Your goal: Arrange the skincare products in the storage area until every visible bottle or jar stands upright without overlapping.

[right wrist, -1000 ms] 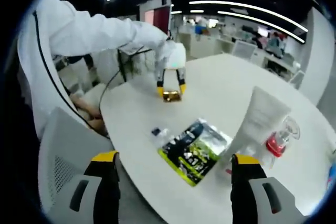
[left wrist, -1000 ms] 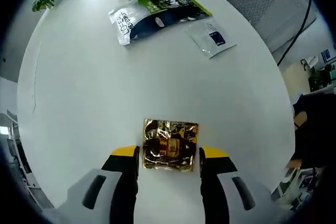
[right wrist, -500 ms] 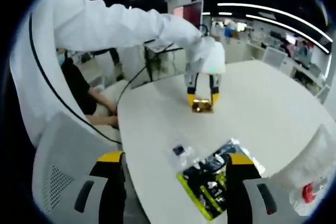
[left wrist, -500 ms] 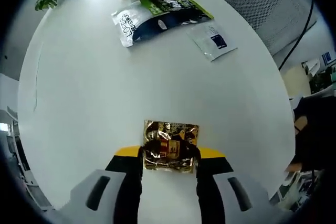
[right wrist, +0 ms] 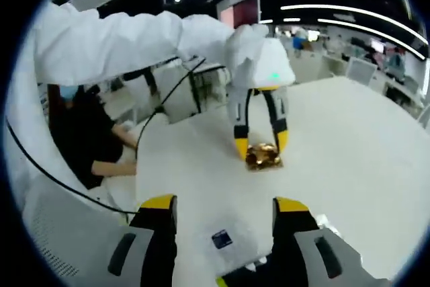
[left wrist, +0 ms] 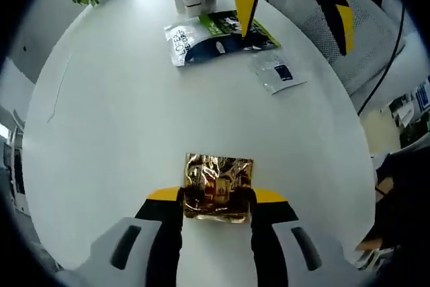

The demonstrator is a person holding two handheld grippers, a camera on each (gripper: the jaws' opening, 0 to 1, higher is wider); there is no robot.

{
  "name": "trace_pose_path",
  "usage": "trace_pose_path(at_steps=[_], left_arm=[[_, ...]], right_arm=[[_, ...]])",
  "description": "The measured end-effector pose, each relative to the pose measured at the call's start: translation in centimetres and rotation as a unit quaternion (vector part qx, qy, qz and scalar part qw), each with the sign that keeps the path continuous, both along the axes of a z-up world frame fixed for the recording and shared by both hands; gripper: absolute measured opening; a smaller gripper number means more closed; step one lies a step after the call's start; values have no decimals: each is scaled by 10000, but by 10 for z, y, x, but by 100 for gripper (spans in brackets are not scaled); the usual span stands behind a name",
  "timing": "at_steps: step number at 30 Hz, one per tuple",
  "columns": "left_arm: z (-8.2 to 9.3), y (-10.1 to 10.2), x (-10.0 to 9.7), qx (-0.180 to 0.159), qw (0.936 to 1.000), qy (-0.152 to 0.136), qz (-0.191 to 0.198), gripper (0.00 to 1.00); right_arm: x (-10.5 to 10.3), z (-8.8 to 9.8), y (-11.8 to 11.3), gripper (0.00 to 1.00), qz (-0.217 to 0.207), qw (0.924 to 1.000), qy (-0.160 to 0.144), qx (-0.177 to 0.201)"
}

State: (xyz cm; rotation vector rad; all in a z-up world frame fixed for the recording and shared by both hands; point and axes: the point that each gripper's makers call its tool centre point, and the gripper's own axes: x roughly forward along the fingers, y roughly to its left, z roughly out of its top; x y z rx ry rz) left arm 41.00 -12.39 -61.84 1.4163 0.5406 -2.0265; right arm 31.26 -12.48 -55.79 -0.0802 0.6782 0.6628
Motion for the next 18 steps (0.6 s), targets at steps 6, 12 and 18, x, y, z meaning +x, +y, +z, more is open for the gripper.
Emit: trace_pose_path(at_steps=[6, 12, 18], left_arm=[[-2, 0, 3, -300, 9983, 340, 366, 33], [-1, -2, 2, -710, 9908, 755, 866, 33], [1, -1, -6, -1158, 9789, 1084, 1289, 33]], right_arm=[[19, -30, -2, 42, -211, 9992, 345, 26], [40, -36, -5, 37, -718, 9936, 608, 627], [54, -41, -9, 35, -1148, 9849, 759, 1050]])
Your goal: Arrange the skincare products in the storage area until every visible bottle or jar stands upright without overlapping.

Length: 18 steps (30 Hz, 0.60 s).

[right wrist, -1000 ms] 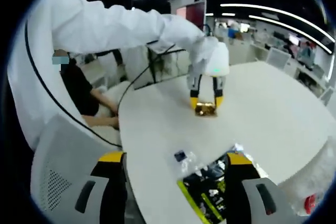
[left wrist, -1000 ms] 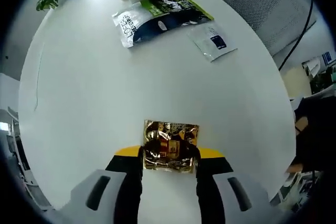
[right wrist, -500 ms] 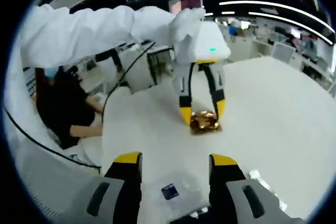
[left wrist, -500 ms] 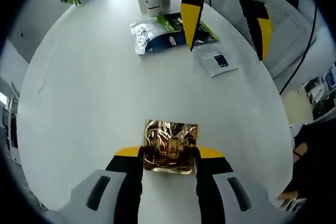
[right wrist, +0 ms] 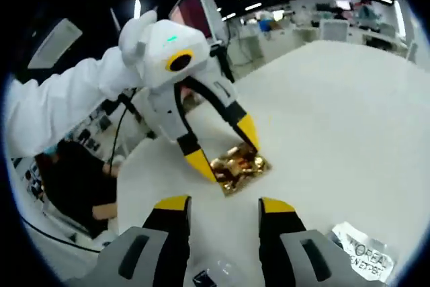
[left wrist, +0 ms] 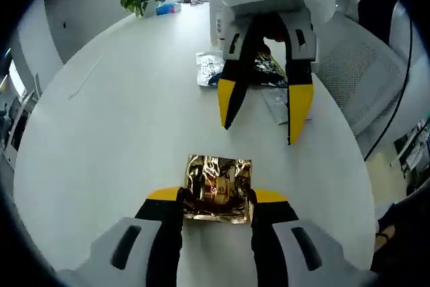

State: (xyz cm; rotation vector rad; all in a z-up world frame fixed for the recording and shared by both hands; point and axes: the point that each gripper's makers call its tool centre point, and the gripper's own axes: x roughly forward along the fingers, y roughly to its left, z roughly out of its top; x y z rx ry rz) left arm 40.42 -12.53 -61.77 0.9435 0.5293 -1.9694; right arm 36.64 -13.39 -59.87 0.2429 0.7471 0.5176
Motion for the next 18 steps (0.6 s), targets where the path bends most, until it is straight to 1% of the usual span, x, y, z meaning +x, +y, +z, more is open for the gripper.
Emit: trace_pose_path(at_steps=[3, 4, 6, 7, 9, 13, 15, 16, 18], left_arm=[[1, -1, -3, -272, 9990, 198, 284, 33], [3, -2, -6, -345, 9985, 247, 359, 33], [4, -2, -12, -517, 9967, 328, 540, 33], [5, -2, -13, -623, 9949, 419, 676, 33], [6, -3, -15, -792, 9921, 514, 825, 33], [7, -3, -21, -1073, 9859, 684, 1084, 33], [5, -3, -15, -1166, 9829, 781, 1193, 31], [5, -4, -12, -1208, 9780, 948, 1409, 32], [3, -4, -6, -1312, 9767, 945, 1414, 32]], right_arm=[[6, -5, 0, 35, -90, 9999, 82, 91], [9, -8, -1, 35, -208, 9995, 135, 173], [8, -5, 1, 33, -334, 9989, 132, 301], [12, -8, -2, 32, -429, 9984, 146, 344], [17, -7, -3, 30, -555, 9975, 143, 424], [22, -7, -6, 28, -590, 9973, 135, 409], [27, -7, -5, 28, -708, 9957, 190, 575], [28, -7, -5, 28, -727, 9952, 201, 629], [29, -6, -4, 27, -782, 9940, 246, 728]])
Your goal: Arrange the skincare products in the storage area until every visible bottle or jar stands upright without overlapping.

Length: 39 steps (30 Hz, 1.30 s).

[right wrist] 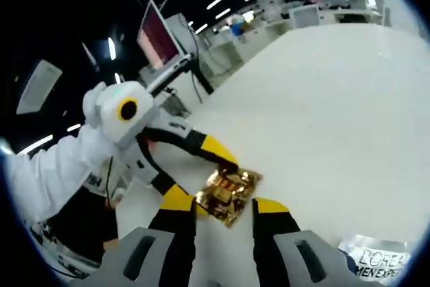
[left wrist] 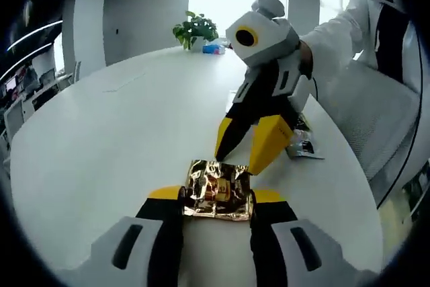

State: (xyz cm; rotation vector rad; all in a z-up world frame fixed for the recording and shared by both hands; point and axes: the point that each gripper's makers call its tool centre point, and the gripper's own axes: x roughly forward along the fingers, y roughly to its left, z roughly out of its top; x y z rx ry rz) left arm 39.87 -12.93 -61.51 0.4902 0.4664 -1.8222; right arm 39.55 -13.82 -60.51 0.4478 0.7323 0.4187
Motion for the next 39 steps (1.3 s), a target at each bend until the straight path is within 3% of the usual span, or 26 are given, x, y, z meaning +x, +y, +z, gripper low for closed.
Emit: trace_pose_path(at_steps=[7, 9, 11, 14, 17, 19, 21, 22, 32, 39], left_arm=[[-3, -3, 10, -148, 9998, -27, 130, 32], [-2, -2, 11, -193, 9997, -45, 157, 32], [-4, -1, 15, -246, 9995, -6, 222, 31], [-2, -2, 14, -316, 9991, 21, 270, 31], [-4, -3, 14, -432, 9985, 77, 331, 31], [-5, -3, 16, -463, 9982, 96, 378, 30], [-5, -4, 18, -436, 9959, 408, 681, 22], [-5, -4, 17, -508, 9970, 228, 546, 20], [2, -7, 0, -607, 9963, 255, 548, 20], [8, -2, -4, -464, 9977, -28, 492, 23]], right_arm=[[3, 1, -1, 22, -197, 9997, 59, 103], [4, 2, -2, 18, -279, 9994, 73, 200], [8, 5, -2, 14, -479, 9972, 172, 541], [6, 0, -2, 13, -389, 9978, 246, 475], [10, 1, 2, 12, -507, 9956, 320, 720], [13, 0, 1, 9, -561, 9956, 309, 686], [9, -8, 0, 5, -521, 9959, 470, 576], [8, -10, 1, 2, -518, 9960, 487, 541], [9, -13, 1, 0, -539, 9958, 465, 581], [7, -10, 1, 0, -571, 9954, 450, 621]])
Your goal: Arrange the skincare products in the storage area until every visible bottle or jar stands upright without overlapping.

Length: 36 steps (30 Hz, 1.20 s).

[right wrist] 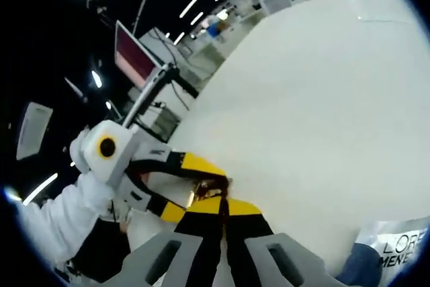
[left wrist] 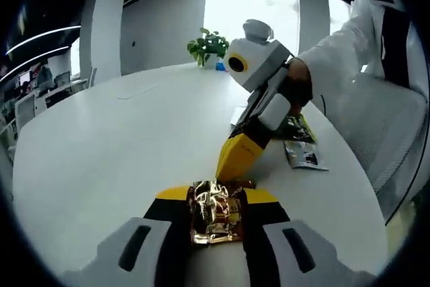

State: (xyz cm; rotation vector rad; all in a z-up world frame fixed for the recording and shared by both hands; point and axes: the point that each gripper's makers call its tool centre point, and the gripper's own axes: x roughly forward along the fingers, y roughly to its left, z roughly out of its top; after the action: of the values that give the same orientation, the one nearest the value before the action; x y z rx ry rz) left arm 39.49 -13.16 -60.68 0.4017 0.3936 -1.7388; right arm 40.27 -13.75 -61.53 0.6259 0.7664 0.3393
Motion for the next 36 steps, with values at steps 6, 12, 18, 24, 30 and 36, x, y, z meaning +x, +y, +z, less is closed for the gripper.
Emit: trace_pose_path(at_steps=[6, 12, 18, 24, 30, 36], left_arm=[[4, 18, 6, 205, 9991, -365, -71, 22], [6, 31, 9, 286, 9983, -512, 11, 22], [-9, 37, 16, 571, 9963, -639, 55, 20], [-13, 38, 18, 591, 9972, -441, 134, 18], [-14, 37, 13, 503, 9982, -264, 174, 13], [-12, 37, 11, 447, 9984, -273, 235, 12]], right_arm=[[3, 5, -2, 0, -12, 10000, -81, 8], [4, 9, -4, 0, -30, 9999, -118, 22], [3, 16, 2, 0, 51, 9997, -188, 110], [-1, 18, 7, 0, 191, 9995, -183, 183], [-10, 15, 26, 0, 514, 9983, -93, 267], [-10, 13, 36, 0, 611, 9980, -92, 117]])
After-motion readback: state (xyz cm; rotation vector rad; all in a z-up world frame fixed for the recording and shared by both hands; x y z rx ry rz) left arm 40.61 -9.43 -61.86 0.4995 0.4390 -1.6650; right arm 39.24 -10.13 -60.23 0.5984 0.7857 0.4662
